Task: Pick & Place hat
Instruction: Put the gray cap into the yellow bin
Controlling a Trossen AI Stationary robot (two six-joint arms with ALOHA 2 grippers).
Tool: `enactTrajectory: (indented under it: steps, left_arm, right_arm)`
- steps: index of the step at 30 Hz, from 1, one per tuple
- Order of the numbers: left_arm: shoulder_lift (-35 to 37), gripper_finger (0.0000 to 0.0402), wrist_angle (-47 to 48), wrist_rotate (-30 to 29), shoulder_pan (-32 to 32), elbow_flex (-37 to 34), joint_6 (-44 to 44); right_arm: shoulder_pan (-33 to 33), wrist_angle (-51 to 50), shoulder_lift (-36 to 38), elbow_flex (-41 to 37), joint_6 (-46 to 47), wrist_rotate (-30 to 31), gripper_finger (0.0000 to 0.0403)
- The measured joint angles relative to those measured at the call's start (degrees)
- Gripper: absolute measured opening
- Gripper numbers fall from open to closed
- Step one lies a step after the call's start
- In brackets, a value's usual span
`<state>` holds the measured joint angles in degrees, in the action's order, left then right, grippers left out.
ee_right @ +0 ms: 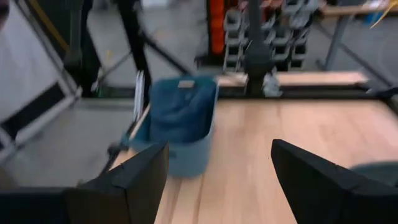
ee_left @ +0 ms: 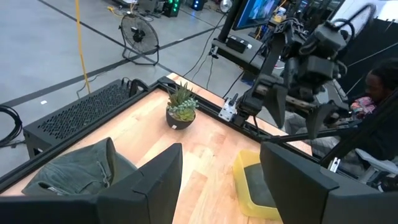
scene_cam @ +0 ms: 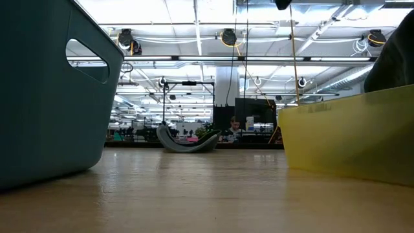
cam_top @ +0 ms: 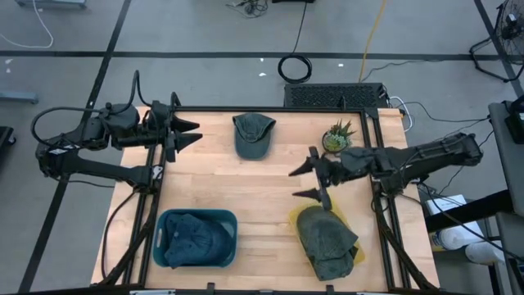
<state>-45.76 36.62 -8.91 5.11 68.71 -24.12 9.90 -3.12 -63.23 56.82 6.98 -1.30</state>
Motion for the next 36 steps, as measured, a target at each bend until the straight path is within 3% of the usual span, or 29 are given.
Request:
enactTrajectory:
  steps: [12, 21, 28, 36]
  left_arm:
    - [0.02, 0.0233, -2.41, -2.22, 0.01, 0.00, 2.67]
    - [-4.53, 0.0331, 2.47, -13.05, 1.92, 0.02, 4.16]
    - [-12.69, 0.0366, 7.71, -12.16, 7.47, 0.02, -2.85]
    - [-20.64, 0.0364, 10.76, -7.53, 14.01, 0.01, -9.72]
  right_arm:
    - [-9.78, 11.74, 0.00, 0.02, 8.33, -2.37, 0.0274]
    - [-12.62, 11.77, 0.51, 0.02, 10.80, -7.96, 0.0275]
    - [-12.99, 12.53, 1.55, 0.13, 11.01, -7.96, 0.0275]
    - [-12.99, 14.59, 2.59, 0.11, 10.67, -7.96, 0.0275]
